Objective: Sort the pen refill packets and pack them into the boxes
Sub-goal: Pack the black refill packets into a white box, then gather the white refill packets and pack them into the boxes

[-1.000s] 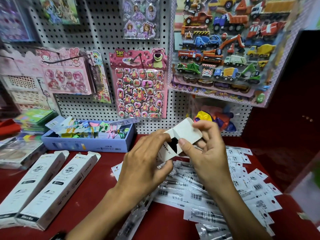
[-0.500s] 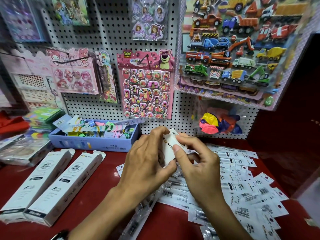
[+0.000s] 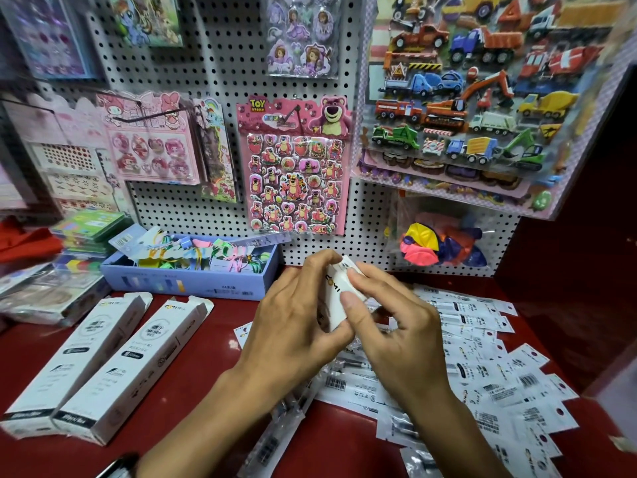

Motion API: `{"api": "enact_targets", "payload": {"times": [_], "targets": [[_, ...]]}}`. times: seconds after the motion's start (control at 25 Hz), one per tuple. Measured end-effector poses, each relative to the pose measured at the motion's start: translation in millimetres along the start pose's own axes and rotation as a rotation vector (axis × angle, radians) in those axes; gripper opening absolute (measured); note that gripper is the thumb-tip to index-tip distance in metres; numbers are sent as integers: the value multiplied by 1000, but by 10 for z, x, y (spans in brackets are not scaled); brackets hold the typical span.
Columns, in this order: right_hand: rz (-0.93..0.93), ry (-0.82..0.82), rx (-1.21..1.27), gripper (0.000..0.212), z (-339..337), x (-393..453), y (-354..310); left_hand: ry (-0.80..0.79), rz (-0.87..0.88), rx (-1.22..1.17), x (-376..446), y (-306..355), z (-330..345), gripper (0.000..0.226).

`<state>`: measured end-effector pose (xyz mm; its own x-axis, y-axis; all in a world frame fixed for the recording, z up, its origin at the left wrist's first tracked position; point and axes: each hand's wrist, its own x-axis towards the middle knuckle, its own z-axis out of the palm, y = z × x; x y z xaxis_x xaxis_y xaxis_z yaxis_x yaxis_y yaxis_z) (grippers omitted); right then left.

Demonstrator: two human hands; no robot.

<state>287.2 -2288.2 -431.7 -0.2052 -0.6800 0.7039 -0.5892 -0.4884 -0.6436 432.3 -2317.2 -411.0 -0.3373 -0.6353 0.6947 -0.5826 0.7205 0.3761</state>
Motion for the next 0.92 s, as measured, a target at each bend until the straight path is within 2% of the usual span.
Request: {"api": "enact_targets", "payload": {"times": [0.08,0.16,0.24,0.32,0.4,0.52,0.6,0.68,0.76,0.88,0.92], "targets": [[-38,-62,-79,43,45,-34,12,21,-15,-5,5,-29,-4,59],[-21,-88,-43,40,67,-46,-14,42,-13,1,18,-33,-8,51],[128,-41,191,24,43,-18,-72,29,-2,6,35,-14,-5,50],[375,-2,454,19,12,13,-117,-82,-29,-1,45,7,-6,56],[513,-84,520,18,6,9,-136,-193,-89,41,23,-5,-22,59],[496,-245,317,15,-39,-5,-122,-251,-263,270,26,-233,-132,56],[513,-311,188,11,-123,18,-60,-408,-472,398,11,-533,-218,50],[514,-377,74,8,-222,25,22,-608,-597,508,-76,-799,-258,40],[466,-495,-82,7,-279,-2,67,-689,-609,595,-151,-901,-245,38],[323,-638,-335,4,-371,-41,81,-525,-472,594,-109,-816,-203,29],[313,-685,-408,8,-453,-32,69,-530,-454,548,-91,-757,-176,29]]}}
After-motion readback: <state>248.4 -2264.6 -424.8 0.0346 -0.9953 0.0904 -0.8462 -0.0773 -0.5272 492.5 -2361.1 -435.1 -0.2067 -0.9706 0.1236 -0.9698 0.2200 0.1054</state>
